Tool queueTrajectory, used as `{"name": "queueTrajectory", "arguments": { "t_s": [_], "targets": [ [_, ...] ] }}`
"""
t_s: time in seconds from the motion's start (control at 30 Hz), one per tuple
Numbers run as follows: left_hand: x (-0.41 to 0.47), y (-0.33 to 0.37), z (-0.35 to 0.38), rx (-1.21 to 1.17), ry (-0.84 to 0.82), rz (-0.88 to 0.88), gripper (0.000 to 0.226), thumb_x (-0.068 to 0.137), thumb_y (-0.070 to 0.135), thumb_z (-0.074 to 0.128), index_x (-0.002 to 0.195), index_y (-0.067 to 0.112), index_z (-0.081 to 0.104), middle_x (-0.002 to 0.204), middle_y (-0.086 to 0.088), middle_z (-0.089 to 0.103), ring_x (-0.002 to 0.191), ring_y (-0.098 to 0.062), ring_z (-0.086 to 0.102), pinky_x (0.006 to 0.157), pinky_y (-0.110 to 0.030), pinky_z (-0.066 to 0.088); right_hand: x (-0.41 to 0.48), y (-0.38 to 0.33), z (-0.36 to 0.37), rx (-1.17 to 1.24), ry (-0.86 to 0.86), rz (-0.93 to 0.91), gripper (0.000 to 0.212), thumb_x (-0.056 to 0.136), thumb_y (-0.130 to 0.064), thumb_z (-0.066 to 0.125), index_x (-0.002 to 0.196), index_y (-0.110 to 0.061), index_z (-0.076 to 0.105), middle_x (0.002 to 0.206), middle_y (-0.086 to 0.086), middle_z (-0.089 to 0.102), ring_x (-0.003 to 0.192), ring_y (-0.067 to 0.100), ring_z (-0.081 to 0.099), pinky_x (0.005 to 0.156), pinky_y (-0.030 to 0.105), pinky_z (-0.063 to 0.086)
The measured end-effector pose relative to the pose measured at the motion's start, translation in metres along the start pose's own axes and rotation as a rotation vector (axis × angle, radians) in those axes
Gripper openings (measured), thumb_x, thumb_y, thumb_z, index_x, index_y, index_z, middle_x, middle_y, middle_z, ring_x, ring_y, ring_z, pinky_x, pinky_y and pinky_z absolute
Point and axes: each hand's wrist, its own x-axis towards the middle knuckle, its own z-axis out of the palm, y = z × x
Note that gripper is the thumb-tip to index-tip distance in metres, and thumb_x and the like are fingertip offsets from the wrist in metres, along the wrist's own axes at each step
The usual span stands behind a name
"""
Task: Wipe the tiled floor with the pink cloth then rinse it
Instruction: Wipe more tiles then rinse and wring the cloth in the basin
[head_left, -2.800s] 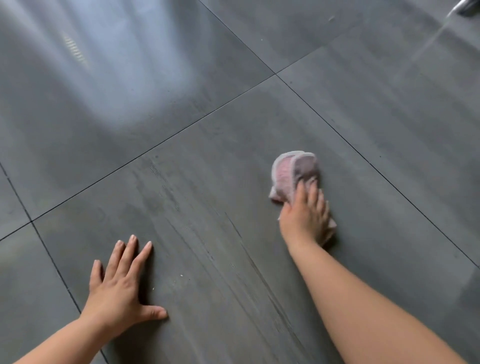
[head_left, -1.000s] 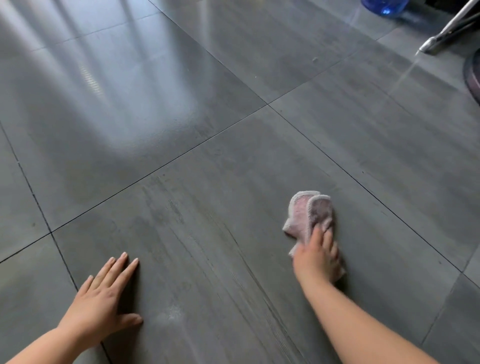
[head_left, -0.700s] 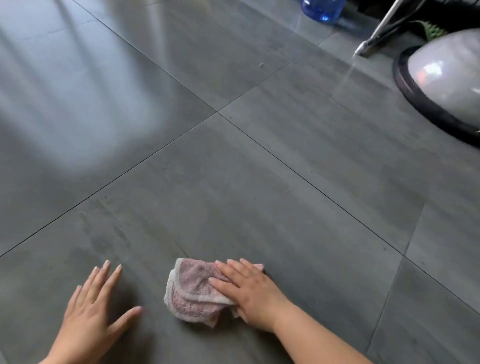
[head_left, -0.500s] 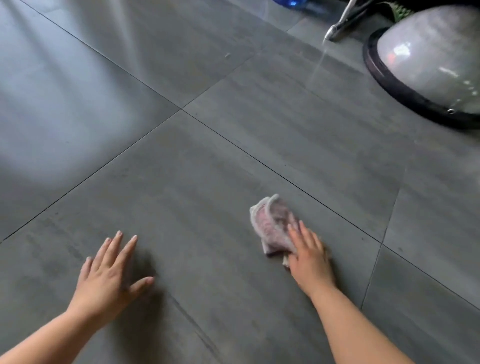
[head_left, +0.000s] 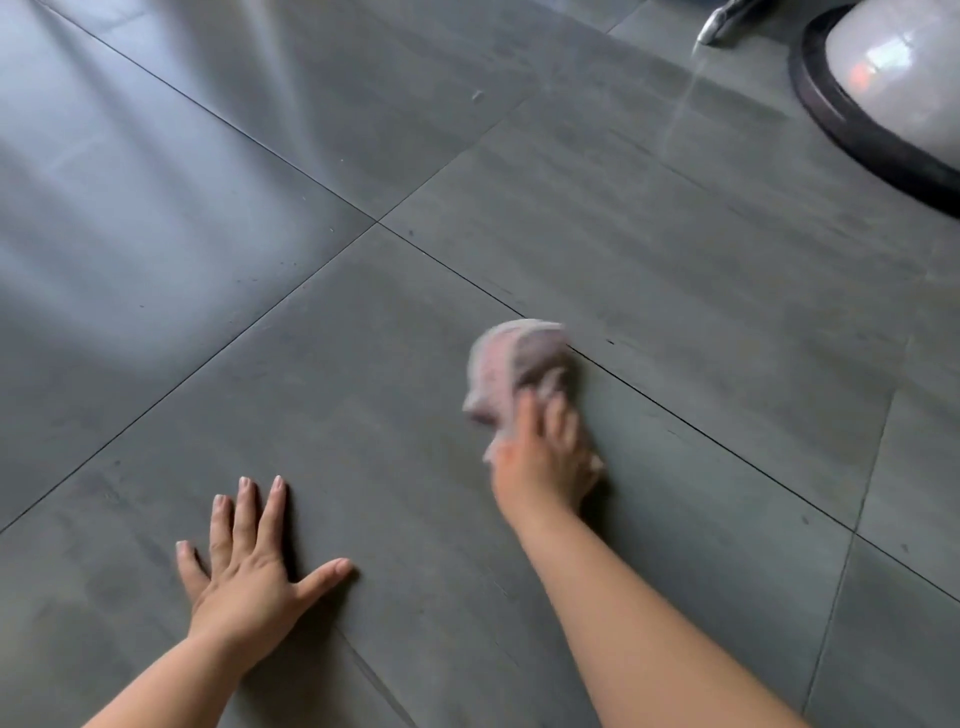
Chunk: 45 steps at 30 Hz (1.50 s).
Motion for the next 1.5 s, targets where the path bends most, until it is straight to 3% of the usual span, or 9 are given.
{"name": "queueTrajectory", "arguments": {
  "t_s": [0.17,0.3,0.43,0.63,0.73,1.03,1.23,1.37,1.5],
  "targets": [
    [0.000,-0.002,-0.001,-0.009,-0.020,0.005,0.107,0.057,0.075,0.036,0.143,0.029,-0.006,0.155,0.001,-0.016,0.142,-0.016,-0.021,0.114,-0.043,-0.012,0.013,0.015,0.008,-0.143,-0.073,-0.560,0.059,0.060,-0.030,0.035,0.117,-0.022,0.052,0.120,0.015,0.065,0.101,0.032,0.066,0.080,0.048,0.053],
    [0.001,-0.005,-0.001,0.009,-0.041,0.002,0.120,0.043,0.084,0.024,0.142,0.029,-0.013,0.154,0.001,-0.021,0.141,-0.017,-0.025,0.112,-0.042,-0.015,0.053,0.065,-0.028,0.019,0.170,-0.030,0.059,0.078,-0.025,0.031,0.132,-0.011,0.049,0.143,0.021,0.042,0.123,0.041,0.047,0.095,0.050,0.042],
    [0.001,-0.005,-0.006,0.064,-0.110,-0.003,0.109,0.067,0.079,0.040,0.141,0.027,-0.020,0.152,0.000,-0.026,0.139,-0.019,-0.028,0.113,-0.047,-0.015,0.074,0.017,-0.024,0.134,0.217,0.499,0.058,0.091,-0.028,0.044,0.144,-0.017,0.024,0.155,0.014,0.013,0.135,0.030,0.026,0.102,0.041,0.030],
    [0.003,-0.007,-0.006,0.051,-0.116,0.012,0.111,0.065,0.078,0.043,0.140,0.027,-0.021,0.152,0.000,-0.026,0.138,-0.016,-0.030,0.112,-0.046,-0.019,0.026,-0.090,0.030,-0.035,-0.237,-0.366,0.057,0.094,-0.024,0.041,0.146,-0.029,0.018,0.158,0.009,-0.003,0.144,0.025,0.003,0.114,0.040,0.010],
    [0.003,-0.010,-0.006,-0.010,-0.112,0.041,0.124,0.036,0.084,0.020,0.141,0.030,-0.018,0.153,0.002,-0.025,0.133,-0.008,-0.032,0.110,-0.042,-0.024,0.033,-0.082,0.029,-0.070,-0.305,-0.545,0.054,0.095,-0.026,0.035,0.146,-0.030,0.018,0.158,0.007,-0.007,0.145,0.021,-0.001,0.116,0.032,-0.002],
    [0.001,-0.008,-0.008,0.051,-0.143,0.045,0.105,0.074,0.066,0.049,0.140,0.027,-0.021,0.152,0.000,-0.027,0.139,-0.020,-0.029,0.113,-0.048,-0.017,0.054,0.069,-0.027,0.035,0.118,0.273,0.054,0.090,-0.028,0.035,0.140,-0.009,0.035,0.147,0.026,0.024,0.127,0.043,0.031,0.105,0.039,0.026],
    [0.000,-0.010,-0.013,0.060,-0.174,0.068,0.102,0.075,0.064,0.050,0.141,0.027,-0.018,0.153,0.000,-0.025,0.140,-0.021,-0.026,0.114,-0.049,-0.014,-0.054,0.006,0.026,-0.068,0.138,-0.443,0.050,0.053,-0.031,0.058,0.102,-0.026,0.047,0.096,0.015,0.071,0.095,0.024,0.045,0.058,0.042,0.056],
    [-0.003,-0.024,-0.022,0.109,-0.145,0.167,0.091,0.081,0.060,0.047,0.143,0.028,-0.013,0.155,0.002,-0.019,0.143,-0.016,-0.018,0.117,-0.040,-0.008,-0.096,-0.004,0.033,-0.131,0.041,-0.639,0.092,0.018,-0.037,0.085,0.100,-0.030,0.044,0.097,0.003,0.070,0.092,0.018,0.041,0.062,0.031,0.057],
    [-0.021,-0.067,-0.035,0.177,-0.111,0.158,0.087,0.084,0.059,0.041,0.143,0.024,-0.013,0.155,0.000,-0.016,0.144,-0.015,-0.014,0.118,-0.033,-0.004,-0.081,0.052,0.007,-0.241,0.019,-0.760,0.065,0.050,-0.033,0.064,0.112,-0.026,0.045,0.124,0.006,0.047,0.106,0.025,0.046,0.089,0.034,0.045]
  ]
}}
